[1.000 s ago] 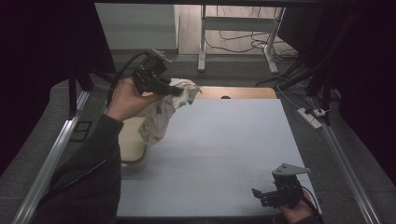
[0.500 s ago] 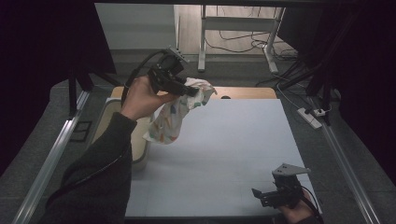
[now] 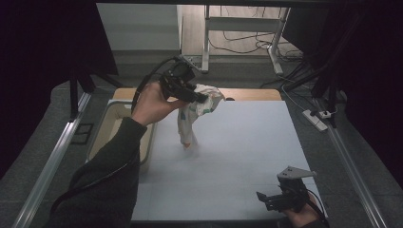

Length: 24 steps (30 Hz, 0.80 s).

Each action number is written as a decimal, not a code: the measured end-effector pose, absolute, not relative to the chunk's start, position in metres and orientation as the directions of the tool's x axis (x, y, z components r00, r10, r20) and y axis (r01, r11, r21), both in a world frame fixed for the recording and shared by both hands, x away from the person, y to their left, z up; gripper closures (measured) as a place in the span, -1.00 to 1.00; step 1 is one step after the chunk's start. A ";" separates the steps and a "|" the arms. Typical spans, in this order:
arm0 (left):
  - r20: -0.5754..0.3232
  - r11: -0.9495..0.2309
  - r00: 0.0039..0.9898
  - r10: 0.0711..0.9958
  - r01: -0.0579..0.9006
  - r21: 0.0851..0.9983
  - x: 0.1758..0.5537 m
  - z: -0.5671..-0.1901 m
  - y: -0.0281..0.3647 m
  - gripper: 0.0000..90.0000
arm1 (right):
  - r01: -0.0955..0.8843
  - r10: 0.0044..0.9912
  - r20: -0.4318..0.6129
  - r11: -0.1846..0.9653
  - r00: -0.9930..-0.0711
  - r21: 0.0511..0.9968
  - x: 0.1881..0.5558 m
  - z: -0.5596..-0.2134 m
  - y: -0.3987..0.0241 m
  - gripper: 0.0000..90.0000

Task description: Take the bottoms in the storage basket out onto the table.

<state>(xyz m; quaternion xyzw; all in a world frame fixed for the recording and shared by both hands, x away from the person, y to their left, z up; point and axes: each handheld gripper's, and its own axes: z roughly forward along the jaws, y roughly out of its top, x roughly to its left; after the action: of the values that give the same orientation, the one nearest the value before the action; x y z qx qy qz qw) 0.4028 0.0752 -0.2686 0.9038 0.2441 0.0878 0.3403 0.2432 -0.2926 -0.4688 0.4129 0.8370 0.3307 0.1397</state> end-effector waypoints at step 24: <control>-0.025 -0.633 0.870 0.492 0.378 0.675 0.406 -0.326 0.071 0.48 | 0.597 0.782 0.032 0.448 -0.623 0.665 0.243 -0.469 -0.292 -0.98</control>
<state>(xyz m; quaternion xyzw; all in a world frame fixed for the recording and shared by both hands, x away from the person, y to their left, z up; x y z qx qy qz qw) 0.4062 0.0706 -0.3259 0.9001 0.2418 0.0809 0.3533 0.2427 -0.2925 -0.4690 0.4109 0.8392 0.3272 0.1410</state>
